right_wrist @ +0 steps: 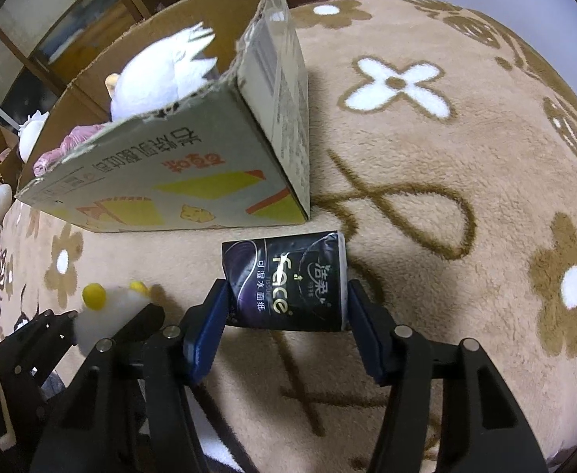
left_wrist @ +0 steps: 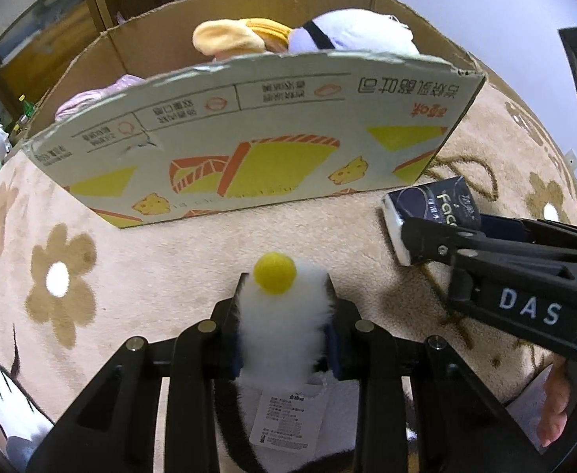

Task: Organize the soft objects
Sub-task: 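Lift the chick plush and Face tissue pack and carry both over the box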

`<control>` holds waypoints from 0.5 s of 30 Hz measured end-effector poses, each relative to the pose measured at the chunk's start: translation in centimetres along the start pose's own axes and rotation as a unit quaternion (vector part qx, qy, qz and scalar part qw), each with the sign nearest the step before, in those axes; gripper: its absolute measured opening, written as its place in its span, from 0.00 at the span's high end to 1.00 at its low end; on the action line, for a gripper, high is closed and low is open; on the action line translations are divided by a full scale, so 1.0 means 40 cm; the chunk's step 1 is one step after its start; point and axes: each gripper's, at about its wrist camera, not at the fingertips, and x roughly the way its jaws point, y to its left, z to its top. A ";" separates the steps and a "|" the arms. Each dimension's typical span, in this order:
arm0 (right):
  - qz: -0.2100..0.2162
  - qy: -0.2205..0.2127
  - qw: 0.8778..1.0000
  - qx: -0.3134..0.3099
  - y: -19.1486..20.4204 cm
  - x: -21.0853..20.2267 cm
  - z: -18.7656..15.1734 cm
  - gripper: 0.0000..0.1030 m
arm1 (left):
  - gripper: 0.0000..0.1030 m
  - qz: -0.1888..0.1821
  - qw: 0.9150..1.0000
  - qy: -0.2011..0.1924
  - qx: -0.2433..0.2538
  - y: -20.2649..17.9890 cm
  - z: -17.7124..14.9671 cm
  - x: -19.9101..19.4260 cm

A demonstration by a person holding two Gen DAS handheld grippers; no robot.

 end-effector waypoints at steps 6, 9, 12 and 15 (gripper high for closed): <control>0.016 -0.020 1.000 0.017 -0.020 -0.041 0.004 0.39 | 0.71 0.012 1.000 -0.011 -0.003 0.003 -0.004 -0.020; 0.022 -0.031 0.999 0.020 -0.030 -0.063 0.003 0.39 | 0.71 0.021 0.999 -0.024 0.000 -0.001 -0.003 -0.038; 0.028 -0.050 0.998 0.018 -0.037 -0.098 -0.005 0.39 | 0.71 0.022 0.999 -0.037 -0.003 0.003 -0.005 -0.063; 0.036 -0.068 0.997 0.015 -0.029 -0.128 -0.009 0.39 | 0.71 0.025 0.998 -0.052 -0.001 -0.003 -0.008 -0.088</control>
